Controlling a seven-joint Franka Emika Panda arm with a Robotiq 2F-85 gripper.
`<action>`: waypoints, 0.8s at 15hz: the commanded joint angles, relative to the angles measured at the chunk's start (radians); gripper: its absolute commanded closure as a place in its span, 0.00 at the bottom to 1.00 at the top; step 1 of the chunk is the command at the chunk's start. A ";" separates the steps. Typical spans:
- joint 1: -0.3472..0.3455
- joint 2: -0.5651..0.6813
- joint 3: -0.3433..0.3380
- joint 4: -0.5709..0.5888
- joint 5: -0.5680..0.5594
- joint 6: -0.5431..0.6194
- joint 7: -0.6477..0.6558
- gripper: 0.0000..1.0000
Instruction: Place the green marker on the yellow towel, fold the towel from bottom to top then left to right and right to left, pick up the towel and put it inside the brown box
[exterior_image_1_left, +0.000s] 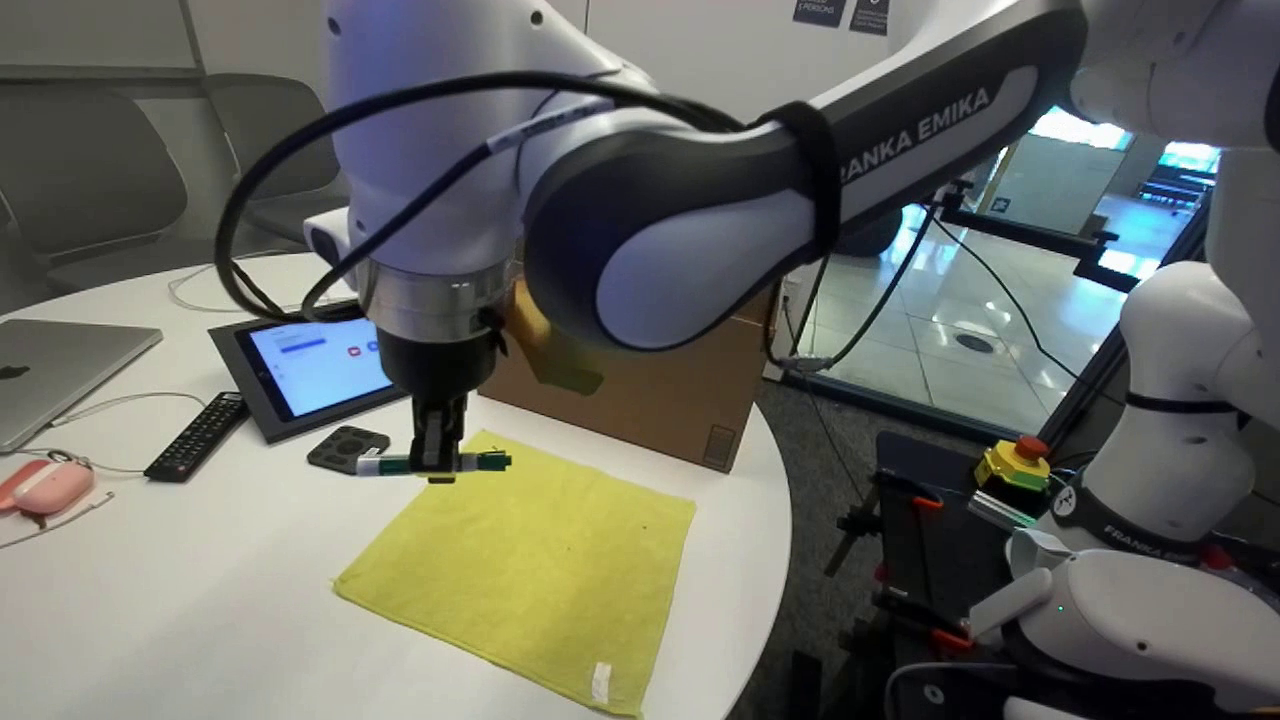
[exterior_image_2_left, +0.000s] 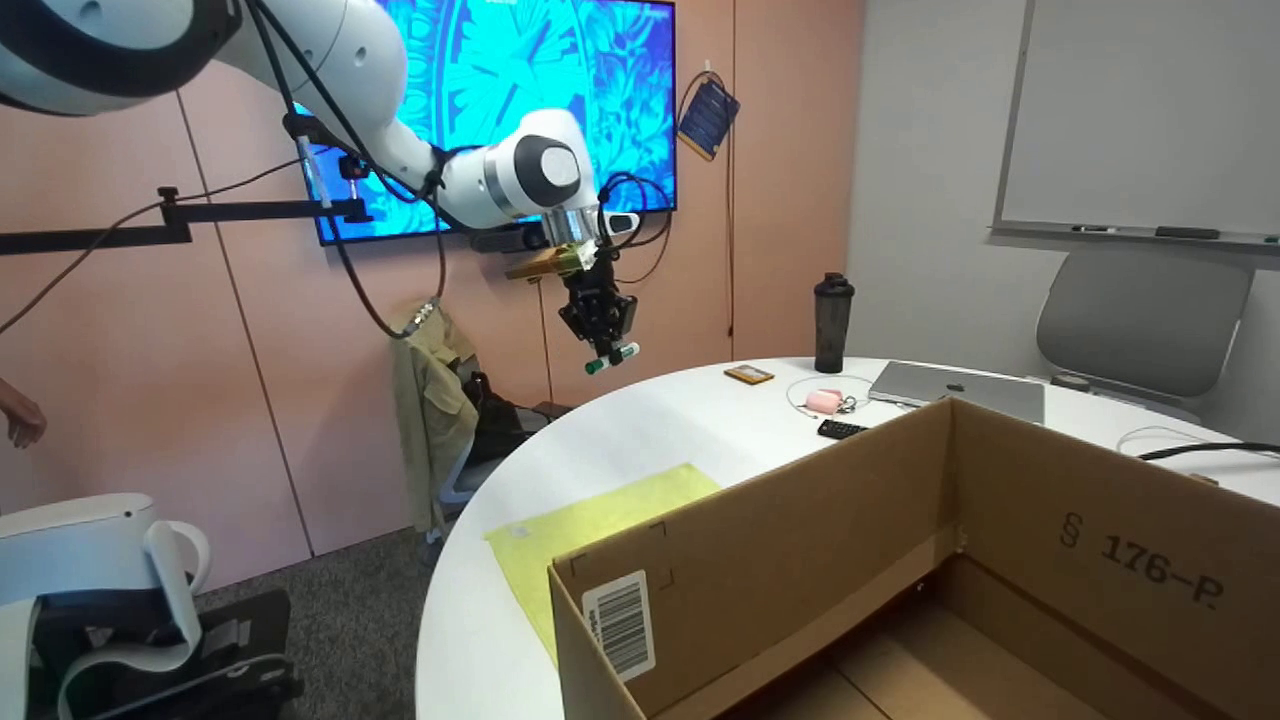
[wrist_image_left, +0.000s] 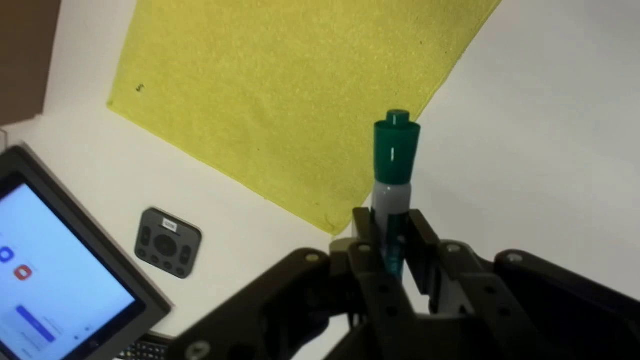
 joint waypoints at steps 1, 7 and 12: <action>-0.031 -0.129 0.019 -0.127 -0.017 -0.048 0.148 0.95; -0.072 -0.238 0.024 -0.255 -0.014 -0.087 0.345 0.95; -0.095 -0.282 0.024 -0.359 0.003 -0.064 0.568 0.95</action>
